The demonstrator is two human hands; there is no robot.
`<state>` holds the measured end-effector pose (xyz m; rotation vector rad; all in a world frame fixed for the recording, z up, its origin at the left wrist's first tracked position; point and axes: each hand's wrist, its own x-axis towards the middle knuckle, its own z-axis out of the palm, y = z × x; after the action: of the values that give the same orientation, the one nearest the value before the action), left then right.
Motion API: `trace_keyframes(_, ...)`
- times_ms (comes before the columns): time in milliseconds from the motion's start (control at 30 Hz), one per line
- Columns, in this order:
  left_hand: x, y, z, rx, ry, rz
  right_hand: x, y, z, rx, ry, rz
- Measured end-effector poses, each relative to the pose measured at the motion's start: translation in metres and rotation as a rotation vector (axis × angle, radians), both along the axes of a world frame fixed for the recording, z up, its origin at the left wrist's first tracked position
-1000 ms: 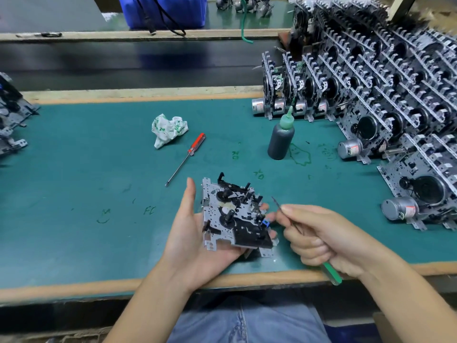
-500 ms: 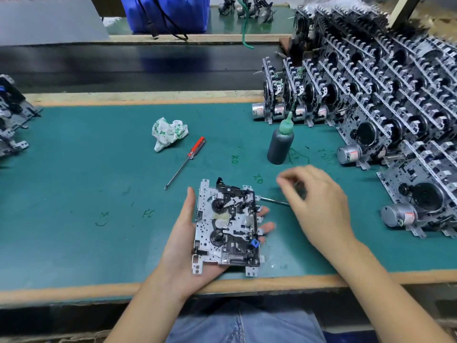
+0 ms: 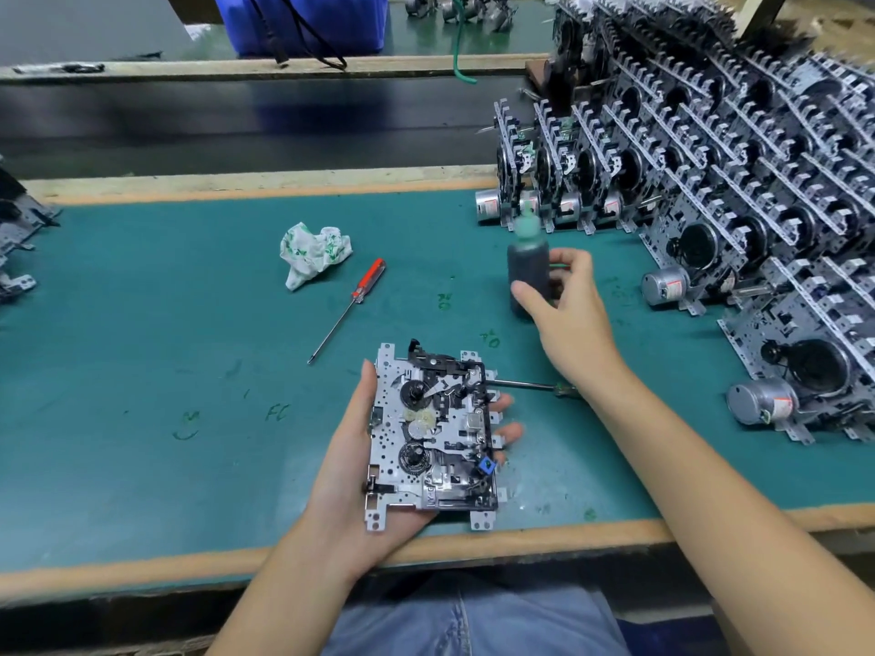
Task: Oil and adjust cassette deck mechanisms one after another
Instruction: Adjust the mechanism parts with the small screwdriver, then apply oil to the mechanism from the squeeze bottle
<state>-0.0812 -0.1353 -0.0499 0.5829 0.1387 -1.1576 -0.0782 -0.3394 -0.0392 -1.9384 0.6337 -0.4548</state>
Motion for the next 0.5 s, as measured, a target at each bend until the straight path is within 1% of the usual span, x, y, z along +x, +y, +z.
trace_keyframes(67, -0.001, 0.000, 0.001, -0.002, -0.001, -0.004, -0.008, 0.005, 0.010, 0.066, -0.108, 0.034)
trace_keyframes(167, -0.001, 0.001, 0.001, -0.003, 0.004, 0.002, -0.025, 0.010, 0.021, 0.297, -0.329, 0.078)
trace_keyframes(200, -0.001, 0.001, 0.000, -0.002, 0.005, 0.004, -0.031, 0.011, 0.023, 0.430, -0.390, 0.094)
trace_keyframes(267, -0.001, 0.001, -0.001, 0.005, 0.004, 0.010, -0.043, 0.016, 0.023, 0.786, -0.486, 0.121)
trace_keyframes(300, -0.001, 0.001, -0.001, 0.007, 0.005, 0.013, -0.047, 0.018, 0.024, 0.948, -0.515, 0.101)
trace_keyframes(333, -0.001, 0.001, -0.001, 0.007, 0.007, 0.015, -0.050, 0.019, 0.024, 1.070, -0.535, 0.059)
trace_keyframes(367, -0.001, 0.001, -0.001, 0.005, 0.008, 0.017, -0.053, 0.020, 0.023, 1.146, -0.544, 0.008)
trace_keyframes(433, -0.002, 0.001, 0.000, 0.001, 0.001, 0.017, -0.056, 0.023, 0.021, 1.171, -0.537, -0.074)
trace_keyframes(500, -0.002, 0.001, 0.001, 0.004, -0.009, 0.015, -0.058, 0.029, 0.017, 1.081, -0.524, -0.113)
